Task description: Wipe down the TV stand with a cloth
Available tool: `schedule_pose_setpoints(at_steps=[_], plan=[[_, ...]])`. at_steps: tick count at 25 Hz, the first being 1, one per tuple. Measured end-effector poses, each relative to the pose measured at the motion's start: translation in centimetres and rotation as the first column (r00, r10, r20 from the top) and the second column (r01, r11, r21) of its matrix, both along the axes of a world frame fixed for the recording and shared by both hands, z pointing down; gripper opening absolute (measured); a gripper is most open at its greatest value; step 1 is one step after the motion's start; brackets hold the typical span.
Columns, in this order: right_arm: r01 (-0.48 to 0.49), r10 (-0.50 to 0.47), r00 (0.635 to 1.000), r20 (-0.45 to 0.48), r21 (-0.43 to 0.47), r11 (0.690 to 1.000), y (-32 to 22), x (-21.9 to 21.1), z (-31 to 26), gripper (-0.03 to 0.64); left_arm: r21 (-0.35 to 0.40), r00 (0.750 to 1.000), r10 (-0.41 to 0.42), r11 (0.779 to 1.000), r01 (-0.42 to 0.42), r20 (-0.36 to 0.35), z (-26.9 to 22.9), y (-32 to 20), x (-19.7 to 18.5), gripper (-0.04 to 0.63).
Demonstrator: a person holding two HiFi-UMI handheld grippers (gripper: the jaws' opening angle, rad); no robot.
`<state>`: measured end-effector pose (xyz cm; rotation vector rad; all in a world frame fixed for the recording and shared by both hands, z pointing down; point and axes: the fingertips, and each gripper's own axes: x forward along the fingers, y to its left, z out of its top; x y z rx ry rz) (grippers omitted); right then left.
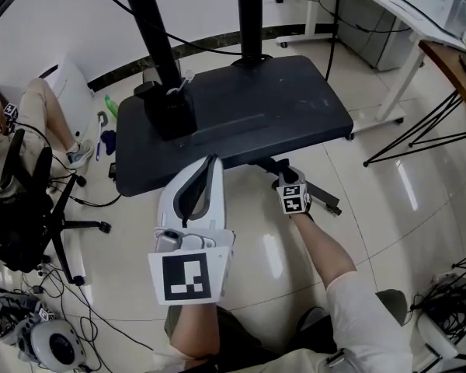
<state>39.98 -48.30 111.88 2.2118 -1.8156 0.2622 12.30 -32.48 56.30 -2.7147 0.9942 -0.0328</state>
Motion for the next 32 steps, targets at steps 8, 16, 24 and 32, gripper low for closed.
schedule_pose_setpoints(at_steps=[8,16,24,32], plan=[[-0.276,0.281,0.96,0.007,-0.157,0.948,21.3,14.8,6.0,0.052,-0.025,0.998,0.055,0.998,-0.056,-0.013,-0.5,1.2,2.1,0.11],[0.105,-0.127,0.991,0.05,0.306,0.946,16.5,-9.3,-23.8,0.052,0.014,0.997,-0.02,1.0,0.021,-0.074,-0.2,-1.7,1.9,0.11],[0.231,-0.226,0.969,-0.1,0.69,0.686,23.9,-18.6,-57.1,0.052,0.016,0.994,-0.089,0.996,0.09,-0.066,0.1,-2.2,-0.7,0.11],[0.209,-0.216,0.972,-0.089,0.743,0.636,22.4,-17.5,-61.9,0.052,-0.013,0.986,-0.164,0.986,0.164,0.003,-1.0,-1.6,-1.1,0.11]])
